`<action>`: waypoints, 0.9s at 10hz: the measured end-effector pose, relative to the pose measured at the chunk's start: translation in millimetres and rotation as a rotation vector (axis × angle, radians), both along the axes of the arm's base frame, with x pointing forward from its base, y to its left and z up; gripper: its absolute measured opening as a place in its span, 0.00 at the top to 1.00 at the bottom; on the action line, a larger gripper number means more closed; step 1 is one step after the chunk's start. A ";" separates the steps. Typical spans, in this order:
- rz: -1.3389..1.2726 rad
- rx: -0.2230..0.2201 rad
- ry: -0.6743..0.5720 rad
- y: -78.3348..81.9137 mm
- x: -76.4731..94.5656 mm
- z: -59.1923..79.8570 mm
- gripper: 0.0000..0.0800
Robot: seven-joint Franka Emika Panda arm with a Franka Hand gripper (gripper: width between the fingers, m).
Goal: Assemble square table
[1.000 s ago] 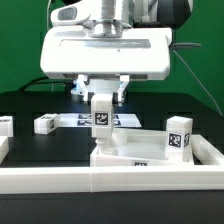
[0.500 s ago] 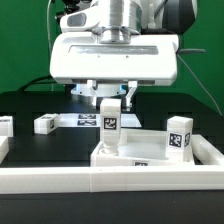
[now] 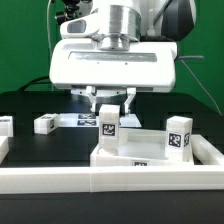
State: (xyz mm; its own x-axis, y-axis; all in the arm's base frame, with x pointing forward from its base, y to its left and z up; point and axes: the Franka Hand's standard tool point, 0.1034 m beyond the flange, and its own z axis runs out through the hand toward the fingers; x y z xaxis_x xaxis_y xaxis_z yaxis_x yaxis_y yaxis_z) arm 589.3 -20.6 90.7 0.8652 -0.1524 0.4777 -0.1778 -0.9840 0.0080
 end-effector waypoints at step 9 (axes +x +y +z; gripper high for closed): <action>0.011 -0.058 -0.077 3.1 -0.1 -5.3 0.64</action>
Offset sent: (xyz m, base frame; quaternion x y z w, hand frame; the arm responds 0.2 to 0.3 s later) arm -0.0120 0.0061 -0.0152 -0.0226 0.0376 -0.0092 0.9990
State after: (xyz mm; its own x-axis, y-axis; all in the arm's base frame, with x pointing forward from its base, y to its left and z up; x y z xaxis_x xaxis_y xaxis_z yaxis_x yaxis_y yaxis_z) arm 589.2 -17.5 85.4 0.8272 -0.1131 0.5504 -0.1690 -0.9843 0.0517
